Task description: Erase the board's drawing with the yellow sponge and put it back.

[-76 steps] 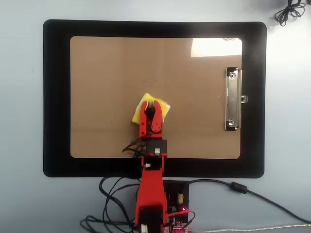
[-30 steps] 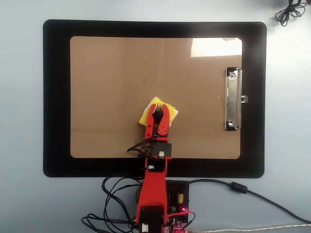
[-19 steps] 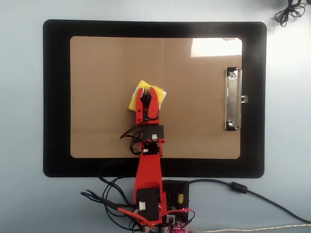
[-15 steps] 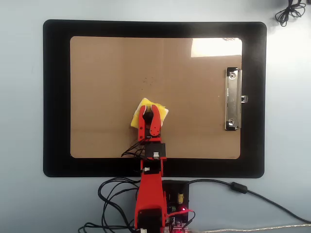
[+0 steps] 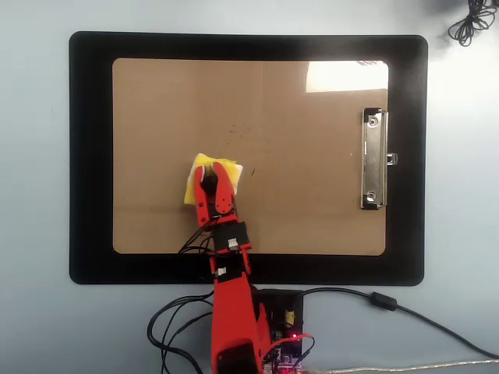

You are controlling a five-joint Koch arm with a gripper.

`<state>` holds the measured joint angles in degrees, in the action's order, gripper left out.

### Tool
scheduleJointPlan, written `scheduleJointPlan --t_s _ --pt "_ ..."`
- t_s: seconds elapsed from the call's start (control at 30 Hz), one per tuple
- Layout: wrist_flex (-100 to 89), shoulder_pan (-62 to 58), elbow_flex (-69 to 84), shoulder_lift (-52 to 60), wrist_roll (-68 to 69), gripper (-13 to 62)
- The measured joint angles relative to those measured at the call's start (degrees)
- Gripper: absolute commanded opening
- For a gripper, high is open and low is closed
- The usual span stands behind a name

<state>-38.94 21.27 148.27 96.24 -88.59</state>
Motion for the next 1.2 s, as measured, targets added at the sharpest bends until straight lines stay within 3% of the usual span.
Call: scheduleJointPlan --t_s 0.3,0.57,0.6,0.7,0.77,1.03,1.2 --pt "1.85 24.08 -2.2 0.0 -10.37 -8.2" --pt "2.02 29.62 -2.37 -0.09 -11.34 -7.0" --pt "2.02 29.71 -2.37 -0.09 -11.34 -2.6" --pt "2.02 30.41 -2.37 -0.09 -11.25 24.3" --pt "1.93 30.59 -2.55 -0.09 -11.34 32.8" --pt "2.29 33.05 -4.04 0.62 -11.34 33.0" --pt "18.37 31.38 -4.22 16.96 -11.43 32.9"
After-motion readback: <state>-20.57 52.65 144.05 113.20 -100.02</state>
